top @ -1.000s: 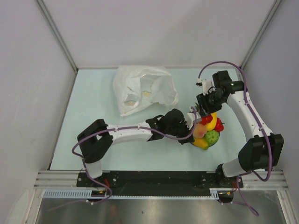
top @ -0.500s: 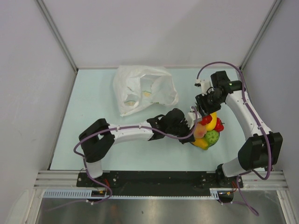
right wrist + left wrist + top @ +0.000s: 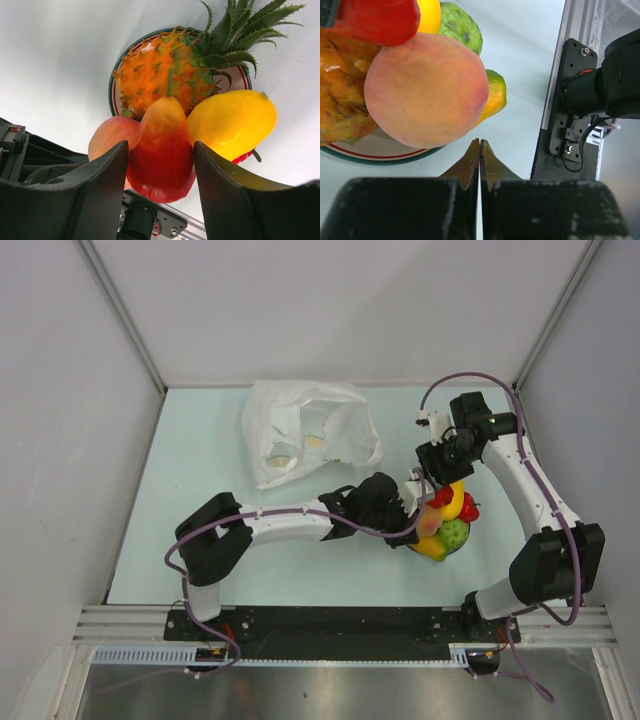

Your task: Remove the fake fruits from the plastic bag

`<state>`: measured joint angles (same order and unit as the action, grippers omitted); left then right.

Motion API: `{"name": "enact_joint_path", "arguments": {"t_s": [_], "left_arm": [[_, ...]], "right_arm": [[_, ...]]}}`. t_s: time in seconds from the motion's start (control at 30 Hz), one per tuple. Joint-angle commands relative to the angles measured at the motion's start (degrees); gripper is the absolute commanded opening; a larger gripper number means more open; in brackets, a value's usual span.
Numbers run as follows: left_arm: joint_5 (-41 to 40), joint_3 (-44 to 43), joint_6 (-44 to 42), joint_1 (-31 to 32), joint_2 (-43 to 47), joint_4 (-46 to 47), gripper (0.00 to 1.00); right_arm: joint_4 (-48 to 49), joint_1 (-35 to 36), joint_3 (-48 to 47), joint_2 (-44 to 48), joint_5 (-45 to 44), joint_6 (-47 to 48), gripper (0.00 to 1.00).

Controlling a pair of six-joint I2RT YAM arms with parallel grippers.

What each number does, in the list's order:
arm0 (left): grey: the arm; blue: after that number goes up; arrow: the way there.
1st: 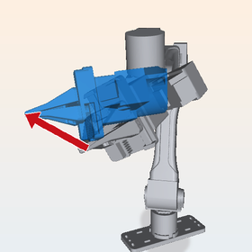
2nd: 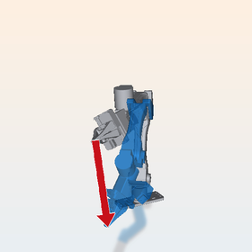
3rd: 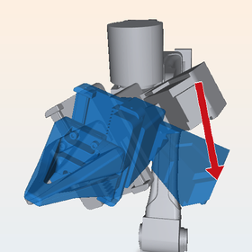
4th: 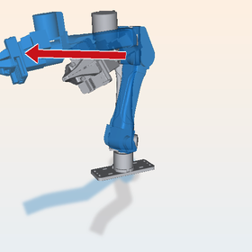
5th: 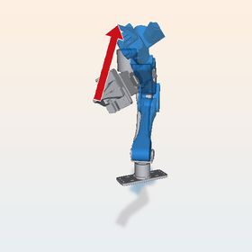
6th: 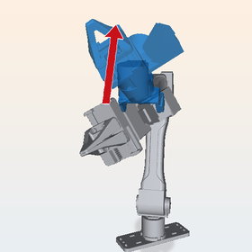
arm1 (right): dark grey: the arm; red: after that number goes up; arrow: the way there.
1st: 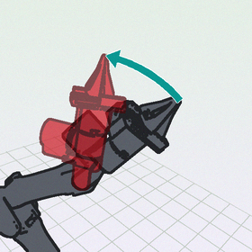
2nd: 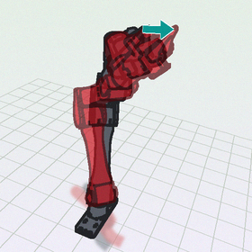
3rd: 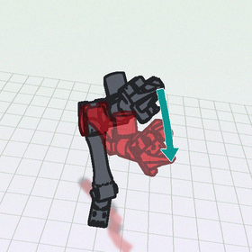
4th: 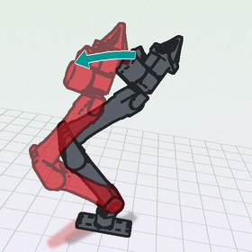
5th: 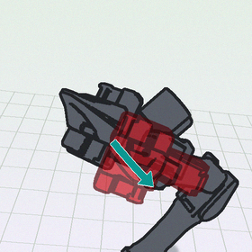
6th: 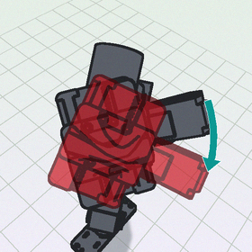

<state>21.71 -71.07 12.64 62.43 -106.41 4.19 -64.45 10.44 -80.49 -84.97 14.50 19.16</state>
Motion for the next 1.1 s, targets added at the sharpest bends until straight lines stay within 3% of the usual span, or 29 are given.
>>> {"name": "enact_joint_path", "arguments": {"t_s": [0.0, 1.07], "left_arm": [[1.3, -2.6, 0.8, -0.4, -0.1, 1.8, 0.0], [2.7, -4.3, 0.5, -0.9, -2.0, 1.4, 0.0]], "right_arm": [[0.5, 0.5, -0.1, -0.5, -0.5, 0.4, 0.61], [0.3, 0.5, -2.0, 0.7, -1.4, 0.1, 0.73]]}}
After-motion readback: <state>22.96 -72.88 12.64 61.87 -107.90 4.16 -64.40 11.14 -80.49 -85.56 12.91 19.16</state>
